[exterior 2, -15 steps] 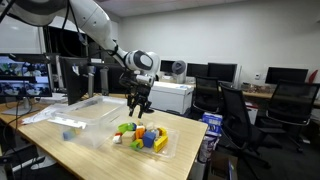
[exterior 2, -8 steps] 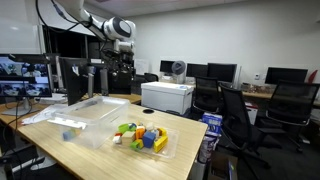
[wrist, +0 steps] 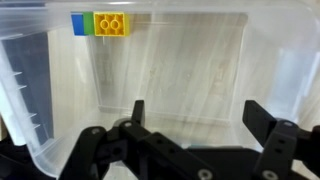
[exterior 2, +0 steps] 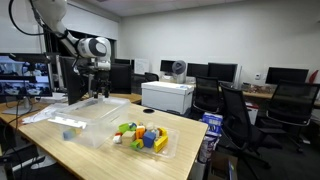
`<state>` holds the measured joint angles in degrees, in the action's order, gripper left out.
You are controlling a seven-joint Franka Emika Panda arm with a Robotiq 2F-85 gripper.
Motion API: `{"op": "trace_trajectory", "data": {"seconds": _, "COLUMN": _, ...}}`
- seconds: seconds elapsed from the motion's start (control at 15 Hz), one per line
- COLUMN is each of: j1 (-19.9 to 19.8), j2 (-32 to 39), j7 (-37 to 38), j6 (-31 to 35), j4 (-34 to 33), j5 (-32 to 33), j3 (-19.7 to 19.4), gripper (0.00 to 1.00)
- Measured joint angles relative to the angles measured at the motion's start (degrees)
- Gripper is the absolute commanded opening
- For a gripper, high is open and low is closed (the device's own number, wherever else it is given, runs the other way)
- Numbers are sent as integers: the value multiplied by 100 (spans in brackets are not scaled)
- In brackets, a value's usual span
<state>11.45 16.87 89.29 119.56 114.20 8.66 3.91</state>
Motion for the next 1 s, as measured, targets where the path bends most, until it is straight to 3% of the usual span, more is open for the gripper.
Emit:
{"op": "trace_trajectory", "data": {"seconds": 0.2, "j1": -42, "j2": 5, "j7": -803, "j6": 1330, "j4": 1120, "j5": -187, "j3": 17, "gripper": 100}}
{"op": "trace_trajectory", "data": {"seconds": 0.4, "j1": -228, "j2": 24, "j7": -2004, "j6": 2154, "j4": 2006, "j5": -1042, "j3": 179, "gripper": 100}}
{"op": "trace_trajectory", "data": {"seconds": 0.67, "j1": -811, "j2": 35, "j7": -3583, "j6": 2043, "j4": 2317, "j5": -2354, "j3": 709, "gripper": 100}}
{"op": "trace_trajectory", "data": {"seconds": 0.87, "j1": -970, "j2": 41, "j7": -4662, "j6": 1353, "j4": 2281, "j5": -3287, "j3": 692, "gripper": 100}}
{"op": "trace_trajectory", "data": {"seconds": 1.0, "j1": -962, "j2": 74, "j7": -4749, "j6": 742, "j4": 2195, "j5": -3373, "j3": 544, "gripper": 100}}
